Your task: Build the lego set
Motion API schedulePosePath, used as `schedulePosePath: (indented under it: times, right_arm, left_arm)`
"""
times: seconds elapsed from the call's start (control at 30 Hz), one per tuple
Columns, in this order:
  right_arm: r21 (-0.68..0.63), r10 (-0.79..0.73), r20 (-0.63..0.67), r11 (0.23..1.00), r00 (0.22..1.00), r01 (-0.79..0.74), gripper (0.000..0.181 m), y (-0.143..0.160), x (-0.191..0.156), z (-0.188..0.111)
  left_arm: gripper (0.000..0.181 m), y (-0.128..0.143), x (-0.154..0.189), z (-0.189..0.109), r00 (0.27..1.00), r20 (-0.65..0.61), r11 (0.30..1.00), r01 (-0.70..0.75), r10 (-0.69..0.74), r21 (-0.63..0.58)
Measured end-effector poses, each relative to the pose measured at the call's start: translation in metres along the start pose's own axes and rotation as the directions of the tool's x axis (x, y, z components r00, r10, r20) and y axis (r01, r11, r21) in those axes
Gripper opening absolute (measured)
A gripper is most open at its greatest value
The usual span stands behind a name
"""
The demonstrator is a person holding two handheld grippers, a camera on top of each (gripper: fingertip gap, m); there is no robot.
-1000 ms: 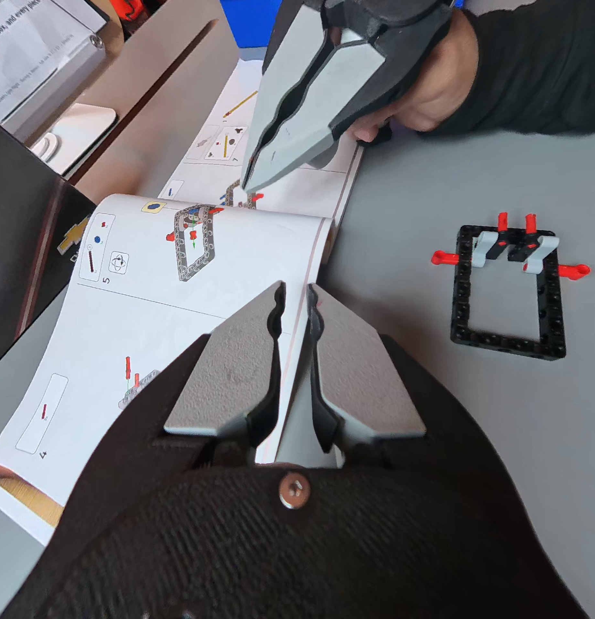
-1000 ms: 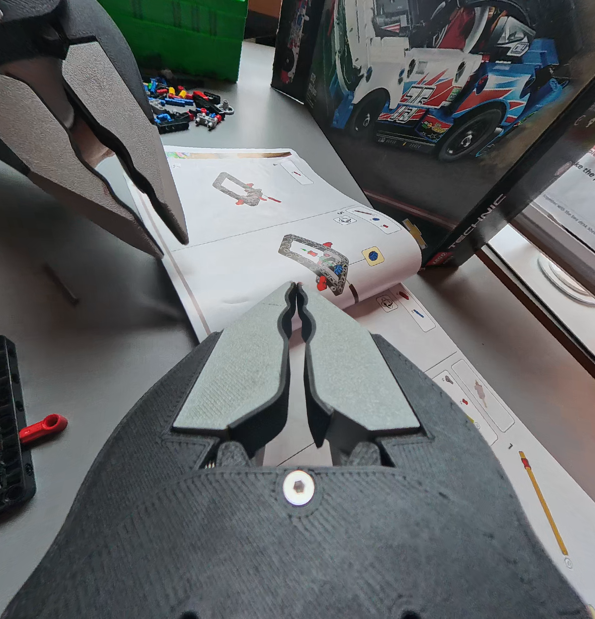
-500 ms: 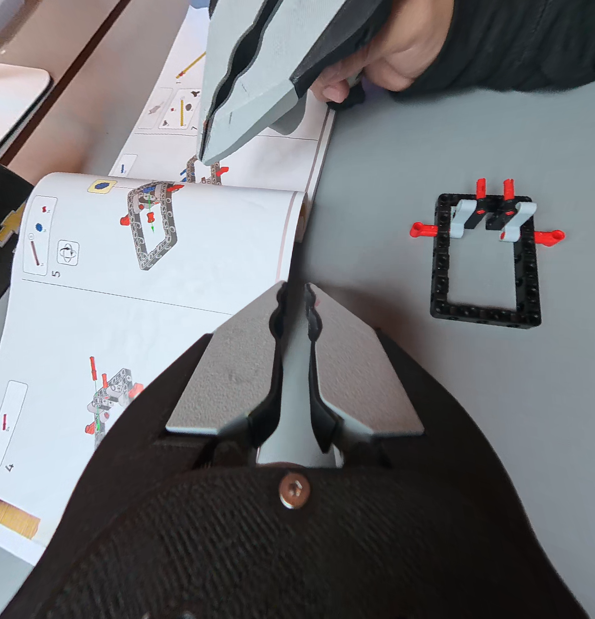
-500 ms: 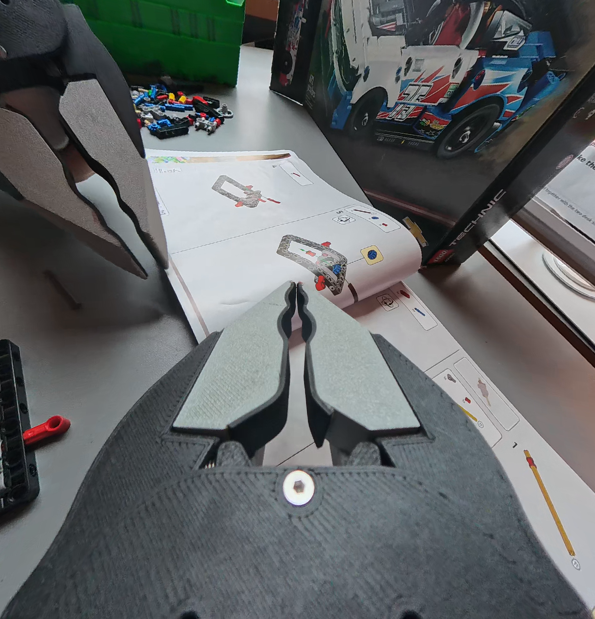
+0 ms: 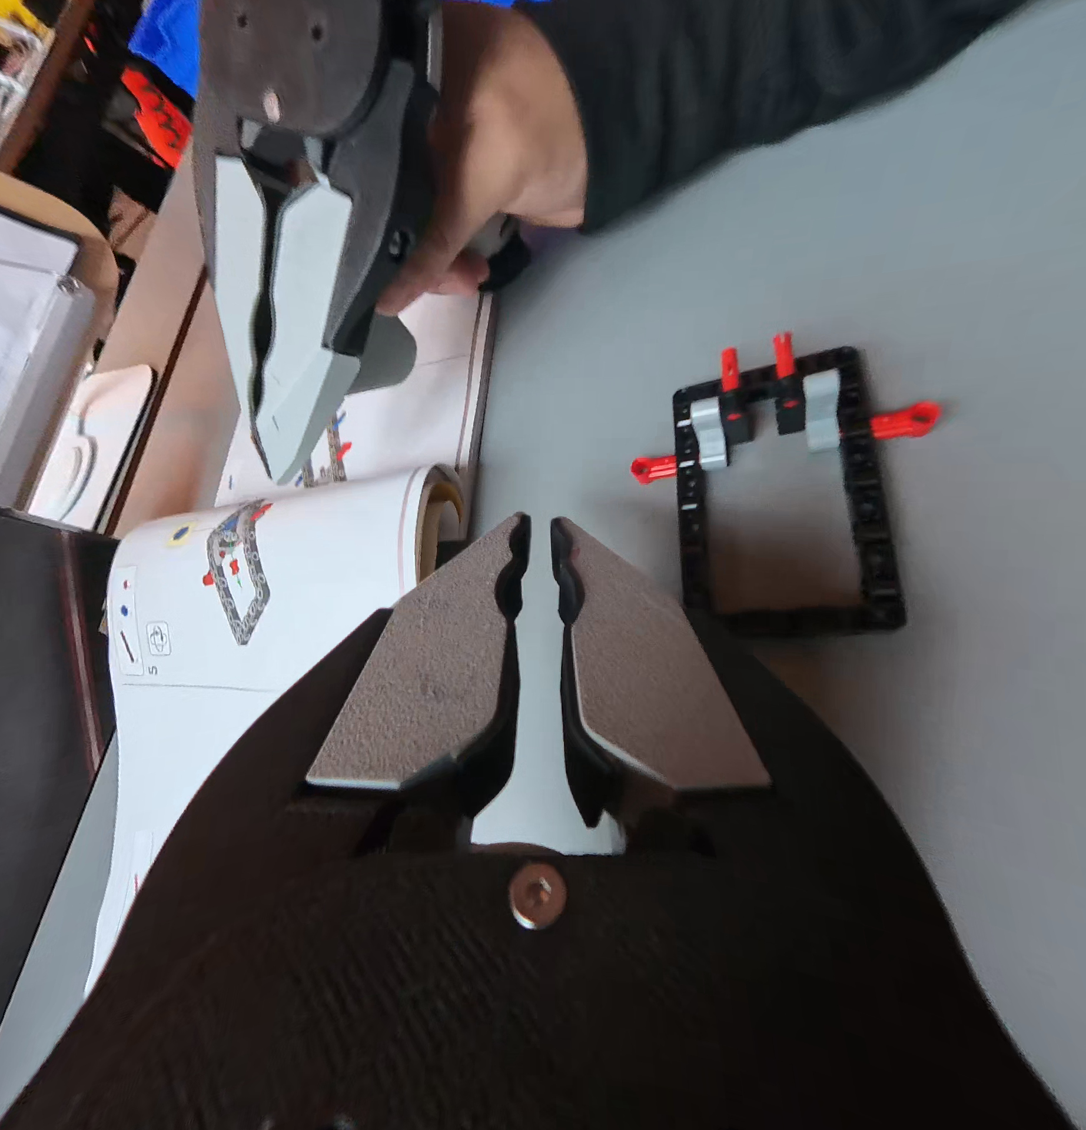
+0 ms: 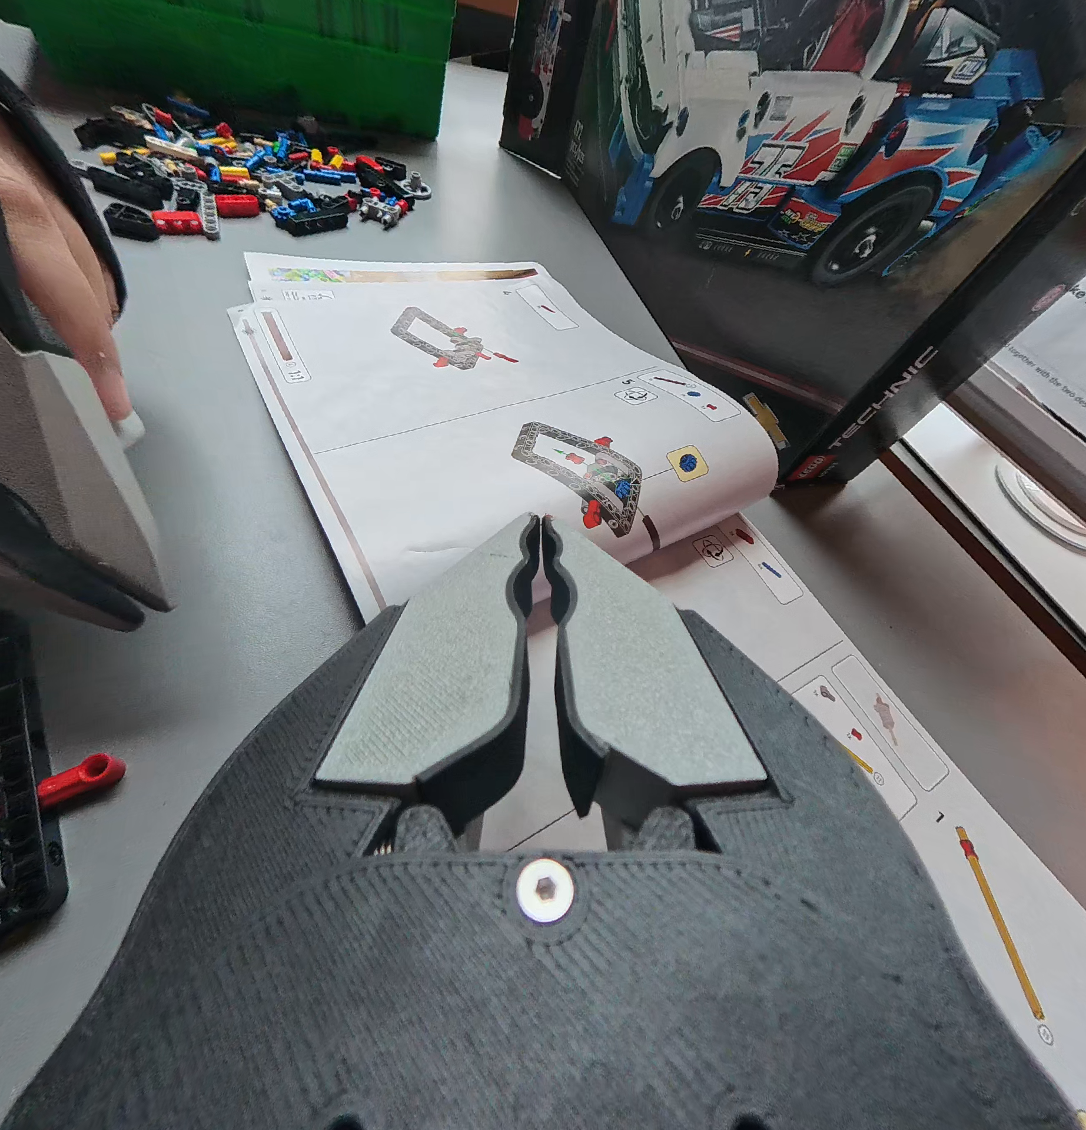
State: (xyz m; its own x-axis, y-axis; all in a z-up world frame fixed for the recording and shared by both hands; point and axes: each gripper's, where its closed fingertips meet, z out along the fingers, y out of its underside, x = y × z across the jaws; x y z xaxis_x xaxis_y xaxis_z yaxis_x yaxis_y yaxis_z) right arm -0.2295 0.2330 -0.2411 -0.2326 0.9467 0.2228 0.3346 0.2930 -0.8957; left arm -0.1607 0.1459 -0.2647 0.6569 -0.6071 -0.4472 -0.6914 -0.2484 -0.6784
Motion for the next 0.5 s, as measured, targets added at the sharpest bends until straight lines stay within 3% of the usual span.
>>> schedulePosePath:
  times: [0.07,0.5]
  right_arm:
    - [-0.001,0.001,0.002,1.000,1.000,-0.001,0.000,0.000,0.000,0.000]
    - [0.001,-0.007,0.003,1.000,1.000,0.007,0.000,0.000,-0.001,0.000]
  left_arm:
    - [0.007,0.010,-0.002,0.002,1.000,0.000,0.999,0.001,-0.001,-0.047]
    - [0.007,0.021,-0.017,0.003,0.997,0.045,0.995,0.068,-0.066,-0.067]
